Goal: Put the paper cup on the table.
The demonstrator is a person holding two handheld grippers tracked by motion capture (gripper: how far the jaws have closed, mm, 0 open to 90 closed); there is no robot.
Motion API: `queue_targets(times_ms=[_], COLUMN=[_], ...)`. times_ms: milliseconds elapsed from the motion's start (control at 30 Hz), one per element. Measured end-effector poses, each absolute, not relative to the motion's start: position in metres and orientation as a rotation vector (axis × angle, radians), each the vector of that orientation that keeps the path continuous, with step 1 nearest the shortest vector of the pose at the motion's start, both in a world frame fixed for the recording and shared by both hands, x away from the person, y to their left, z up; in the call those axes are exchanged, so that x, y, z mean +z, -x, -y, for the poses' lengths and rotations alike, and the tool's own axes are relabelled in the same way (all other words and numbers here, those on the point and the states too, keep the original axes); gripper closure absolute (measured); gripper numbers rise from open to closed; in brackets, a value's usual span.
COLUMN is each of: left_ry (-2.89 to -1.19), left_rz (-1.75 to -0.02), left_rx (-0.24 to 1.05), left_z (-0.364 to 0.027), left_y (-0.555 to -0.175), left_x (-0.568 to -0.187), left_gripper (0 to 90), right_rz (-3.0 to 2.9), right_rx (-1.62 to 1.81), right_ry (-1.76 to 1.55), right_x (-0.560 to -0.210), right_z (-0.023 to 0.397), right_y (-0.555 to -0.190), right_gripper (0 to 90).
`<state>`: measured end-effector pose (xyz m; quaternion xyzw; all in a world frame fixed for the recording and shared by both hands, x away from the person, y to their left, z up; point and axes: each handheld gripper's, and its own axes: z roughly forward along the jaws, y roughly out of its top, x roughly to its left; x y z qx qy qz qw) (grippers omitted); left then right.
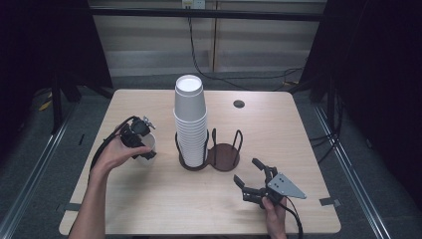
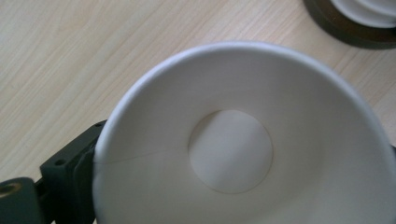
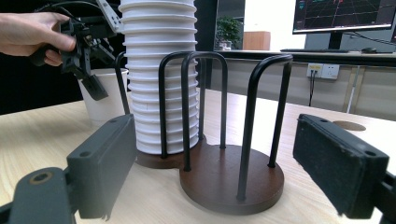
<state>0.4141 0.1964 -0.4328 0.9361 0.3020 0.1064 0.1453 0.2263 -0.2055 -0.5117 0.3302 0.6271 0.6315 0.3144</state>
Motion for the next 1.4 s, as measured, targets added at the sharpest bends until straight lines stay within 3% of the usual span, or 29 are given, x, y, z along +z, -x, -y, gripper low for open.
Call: queue_targets(times_ms=[567, 900, 1400], left_ry=[-2.634, -2.573, -2.42], left_rz=[-0.882, -0.873, -0.88], left_rx=[0.238, 0.261, 0.282], left_z=[-0.211, -0.227, -0.249], left_y=[-0.406, -0.395, -0.375], left_x=[-0.449, -0.451, -0.442], left_gripper=[2.8, 15.6, 15.9], right_rz=[-1.653, -1.653, -1.652], right_rx=[1.665, 1.665, 1.665], right_ry=[-0.87, -0.871, -0.87], right_x=[-0.512, -0.512, -0.512], right_z=[0.206, 0.206, 0.206], right_y=[-0.226, -0.226, -0.226], right_gripper=[13.6, 13.5, 13.5])
